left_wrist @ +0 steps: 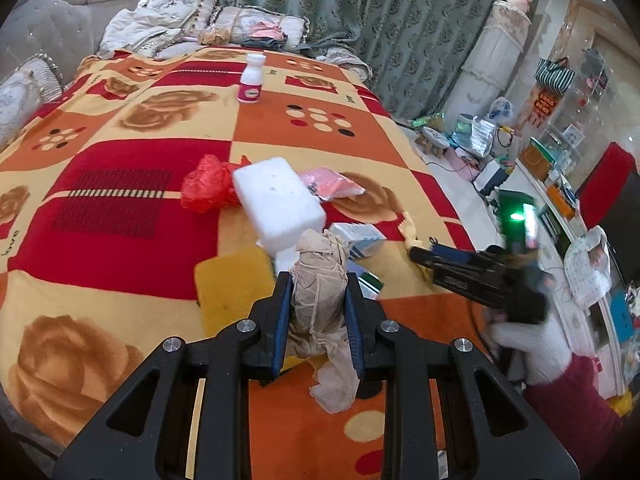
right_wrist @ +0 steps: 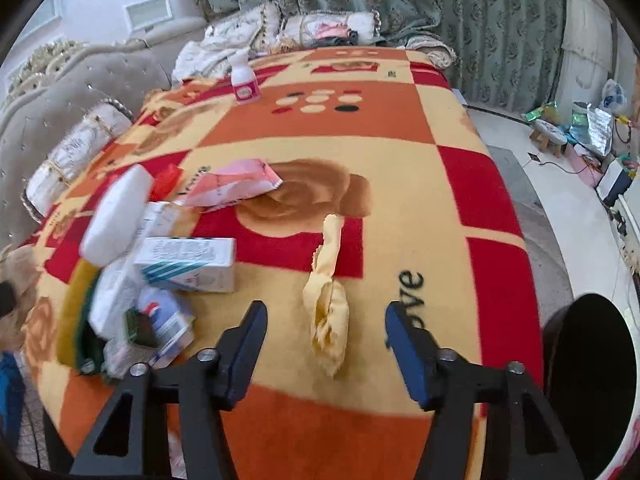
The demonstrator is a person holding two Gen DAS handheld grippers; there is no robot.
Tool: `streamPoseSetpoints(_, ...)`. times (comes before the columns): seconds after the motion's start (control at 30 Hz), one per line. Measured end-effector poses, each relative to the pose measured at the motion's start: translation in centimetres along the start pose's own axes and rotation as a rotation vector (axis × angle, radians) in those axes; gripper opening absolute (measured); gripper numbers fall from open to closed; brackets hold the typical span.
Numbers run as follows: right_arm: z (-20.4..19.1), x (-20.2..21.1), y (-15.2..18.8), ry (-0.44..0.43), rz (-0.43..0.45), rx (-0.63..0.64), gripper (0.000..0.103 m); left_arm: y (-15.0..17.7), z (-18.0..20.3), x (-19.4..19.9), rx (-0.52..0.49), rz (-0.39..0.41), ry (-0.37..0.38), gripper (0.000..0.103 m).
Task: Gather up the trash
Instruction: 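Grasp the beige stocking with the left tool while the right tool grasps the yellow cloth, then carry stocking and yellow cloth over the black bin and open both tools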
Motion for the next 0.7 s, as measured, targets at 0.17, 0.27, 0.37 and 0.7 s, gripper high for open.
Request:
streamPoseSetpoints(0.17, 0.3, -2.0, -0.3, 0.034, -0.01, 0.026, 0.017, -0.1, 1.3, -0.7, -0.019, -0.004, -0.002, 0.023)
streamPoseSetpoints(0.27, 0.9, -0.7, 0.6, -0.006, 0.006, 0.0, 0.017, -0.3, 2.6, -1.2, -0.034, -0.006, 0.012, 0.023)
streamPoseSetpoints(0.37, 1.9, 1.8, 2.1, -0.044, 0.037, -0.025, 0.017, -0.7, 4.1, -1.6, -0.049, -0.008, 0.024, 0.023)
streamPoseSetpoints(0.7, 4.6, 7.8, 6.3, -0.035, 0.105, -0.069, 0.017, -1.7, 11.5, -3.7, -0.144, -0.008, 0.03, 0.023)
Point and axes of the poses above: each gripper's, at about its wrist camera, not at the fingertips, and x roughly against the way its jaws point, z to its right, y to its underside, the point moved 6 cm from there along -x, roughly the way its jaws point, and after that the axes turned 15 degrees about -z, right-handed, at the moved point
